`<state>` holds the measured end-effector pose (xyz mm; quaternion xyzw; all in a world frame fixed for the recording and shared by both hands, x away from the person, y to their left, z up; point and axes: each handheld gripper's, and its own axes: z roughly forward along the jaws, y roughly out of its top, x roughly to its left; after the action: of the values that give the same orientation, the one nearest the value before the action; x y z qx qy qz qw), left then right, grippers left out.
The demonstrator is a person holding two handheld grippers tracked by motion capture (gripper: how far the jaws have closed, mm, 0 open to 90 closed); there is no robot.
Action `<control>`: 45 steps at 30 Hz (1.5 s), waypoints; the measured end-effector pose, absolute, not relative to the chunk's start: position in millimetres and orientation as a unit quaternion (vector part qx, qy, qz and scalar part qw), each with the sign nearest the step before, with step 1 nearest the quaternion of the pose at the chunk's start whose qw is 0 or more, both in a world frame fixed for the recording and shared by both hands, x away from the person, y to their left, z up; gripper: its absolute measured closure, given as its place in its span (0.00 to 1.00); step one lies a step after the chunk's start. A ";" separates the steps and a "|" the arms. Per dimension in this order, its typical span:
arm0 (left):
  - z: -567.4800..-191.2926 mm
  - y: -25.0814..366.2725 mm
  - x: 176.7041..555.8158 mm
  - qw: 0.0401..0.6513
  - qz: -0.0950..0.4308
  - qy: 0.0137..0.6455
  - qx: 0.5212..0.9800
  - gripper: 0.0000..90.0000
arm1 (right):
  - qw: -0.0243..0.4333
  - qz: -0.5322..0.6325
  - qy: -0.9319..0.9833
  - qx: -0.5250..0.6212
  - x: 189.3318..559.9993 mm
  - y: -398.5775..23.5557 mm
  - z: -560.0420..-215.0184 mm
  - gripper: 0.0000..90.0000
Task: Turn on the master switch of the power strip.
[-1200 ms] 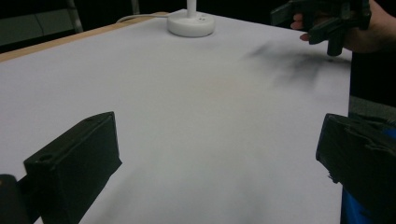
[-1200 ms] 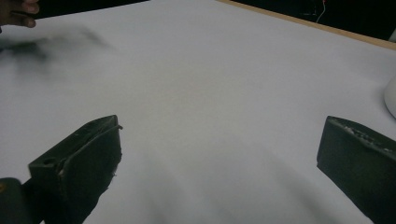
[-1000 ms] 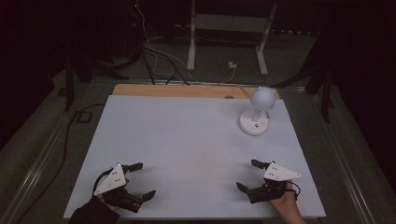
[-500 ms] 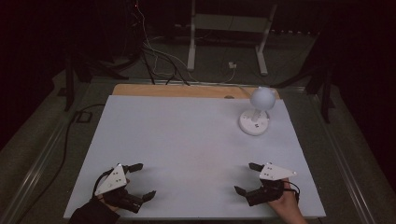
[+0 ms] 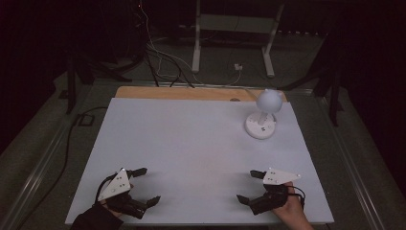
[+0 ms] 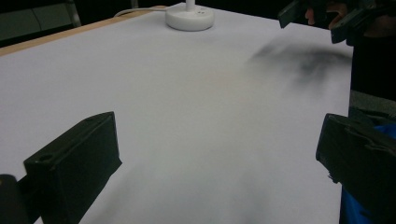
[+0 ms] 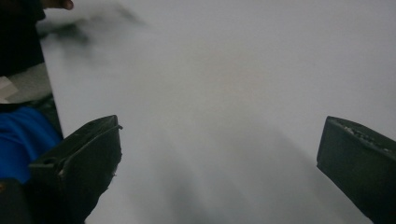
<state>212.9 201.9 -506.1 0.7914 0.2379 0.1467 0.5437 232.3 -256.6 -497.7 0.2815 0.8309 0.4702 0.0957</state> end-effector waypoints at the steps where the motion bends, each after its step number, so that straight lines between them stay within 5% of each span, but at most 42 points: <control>1: -505.9 202.2 212.9 0.543 0.147 0.238 0.792 0.00 | 0.094 0.471 0.831 0.282 232.1 -256.2 -496.8 0.00; 45: -504.7 203.9 212.9 0.550 0.146 0.242 0.786 0.00 | 0.095 0.505 0.812 0.276 262.4 -256.6 -446.2 0.00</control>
<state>212.9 203.9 -504.7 0.7856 0.2416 0.1463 0.5504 262.4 -256.6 -446.2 0.2762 0.8121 0.5052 0.0945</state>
